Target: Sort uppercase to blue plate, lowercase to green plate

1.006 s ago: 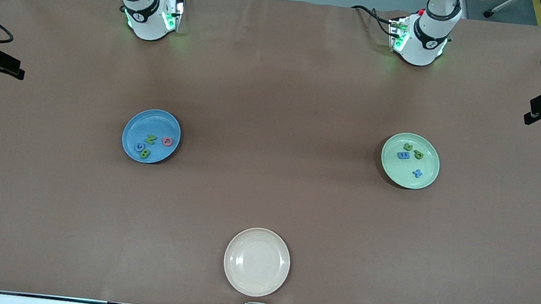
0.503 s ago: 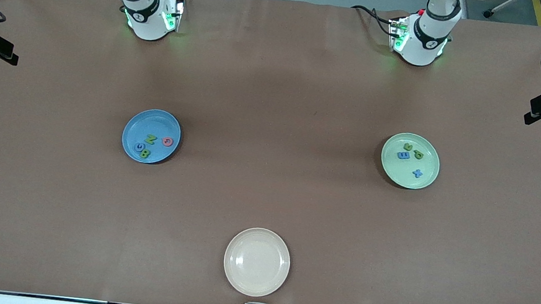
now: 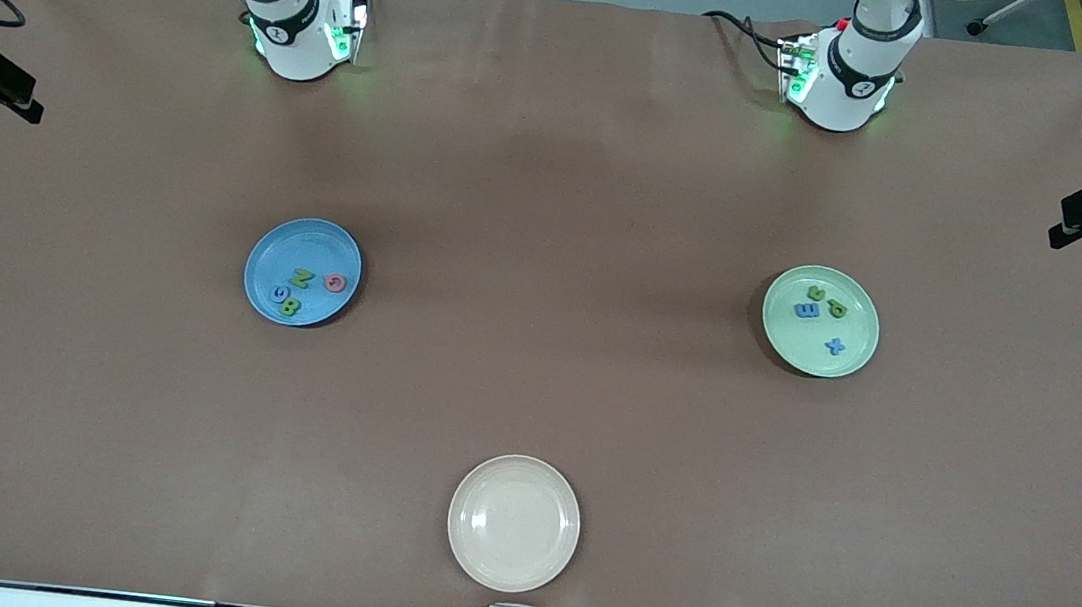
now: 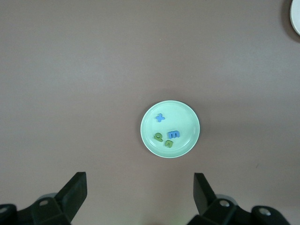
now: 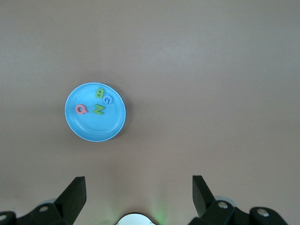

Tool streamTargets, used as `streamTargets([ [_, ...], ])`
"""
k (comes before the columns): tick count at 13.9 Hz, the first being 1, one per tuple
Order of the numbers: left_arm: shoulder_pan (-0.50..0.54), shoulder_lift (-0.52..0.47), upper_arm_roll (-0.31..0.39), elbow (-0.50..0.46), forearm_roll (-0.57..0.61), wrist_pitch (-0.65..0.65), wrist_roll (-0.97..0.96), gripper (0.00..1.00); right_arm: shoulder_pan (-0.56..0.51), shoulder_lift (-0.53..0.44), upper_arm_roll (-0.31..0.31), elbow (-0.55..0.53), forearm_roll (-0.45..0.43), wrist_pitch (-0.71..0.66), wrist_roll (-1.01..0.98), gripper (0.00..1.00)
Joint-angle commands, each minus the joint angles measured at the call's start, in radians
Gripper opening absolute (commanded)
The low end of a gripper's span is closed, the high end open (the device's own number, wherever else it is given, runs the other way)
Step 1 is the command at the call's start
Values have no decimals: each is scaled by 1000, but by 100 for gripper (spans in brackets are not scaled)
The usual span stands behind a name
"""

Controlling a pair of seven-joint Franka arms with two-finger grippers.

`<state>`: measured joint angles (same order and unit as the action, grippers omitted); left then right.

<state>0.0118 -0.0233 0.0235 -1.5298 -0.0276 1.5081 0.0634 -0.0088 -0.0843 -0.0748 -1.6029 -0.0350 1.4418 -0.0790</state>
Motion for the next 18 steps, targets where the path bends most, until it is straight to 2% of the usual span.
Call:
streamTargets([
  [1, 3, -20, -1, -7, 2, 4, 10, 100, -17, -32, 13, -35, 15, 17, 15, 100],
  [18, -3, -17, -5, -9, 3, 4, -4, 100, -13, -35, 15, -34, 15, 2, 15, 100],
])
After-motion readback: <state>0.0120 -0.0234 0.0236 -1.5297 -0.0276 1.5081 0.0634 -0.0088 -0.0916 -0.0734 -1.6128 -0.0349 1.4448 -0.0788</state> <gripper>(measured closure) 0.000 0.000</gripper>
